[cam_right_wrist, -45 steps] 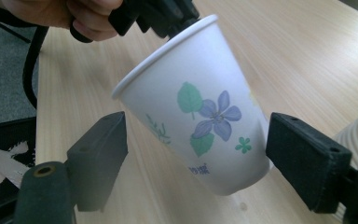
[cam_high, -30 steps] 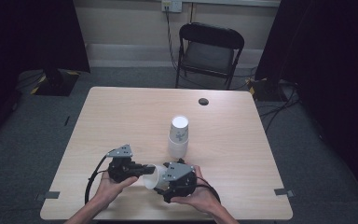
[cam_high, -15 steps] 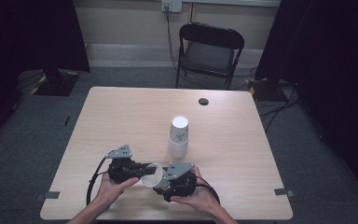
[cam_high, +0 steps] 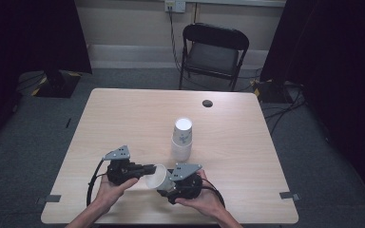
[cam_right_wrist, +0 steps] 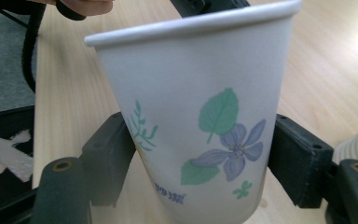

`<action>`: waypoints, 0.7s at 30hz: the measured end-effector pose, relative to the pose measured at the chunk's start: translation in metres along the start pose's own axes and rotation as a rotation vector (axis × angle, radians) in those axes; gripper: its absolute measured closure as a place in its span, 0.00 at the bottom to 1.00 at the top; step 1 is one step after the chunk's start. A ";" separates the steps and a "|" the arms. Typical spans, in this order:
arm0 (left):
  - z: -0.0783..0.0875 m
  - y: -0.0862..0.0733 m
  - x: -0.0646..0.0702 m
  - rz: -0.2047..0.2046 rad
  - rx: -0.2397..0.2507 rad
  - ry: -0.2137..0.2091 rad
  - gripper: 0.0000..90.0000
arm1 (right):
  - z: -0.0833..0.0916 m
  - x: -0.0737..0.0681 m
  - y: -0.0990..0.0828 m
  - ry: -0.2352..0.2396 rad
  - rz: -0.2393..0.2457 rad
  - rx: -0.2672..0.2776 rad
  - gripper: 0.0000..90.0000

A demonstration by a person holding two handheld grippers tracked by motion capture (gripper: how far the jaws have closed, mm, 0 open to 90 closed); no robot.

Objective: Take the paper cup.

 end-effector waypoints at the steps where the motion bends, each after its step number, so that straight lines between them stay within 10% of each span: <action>1: 0.000 0.000 0.000 0.004 -0.006 -0.003 0.98 | 0.001 -0.001 0.001 -0.014 0.017 0.009 0.30; 21: -0.011 -0.003 0.005 0.012 -0.073 -0.037 0.98 | -0.005 -0.017 0.013 -0.077 0.126 0.014 0.25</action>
Point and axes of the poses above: each handheld gripper's, and its own axes: z roughly backward along the jaws, y roughly out of its top, x roughly to its right, the point moved 1 cm from there along -z, roughly forward along the jaws, and after that the axes turned 5 degrees about y, right-handed, at the moved point
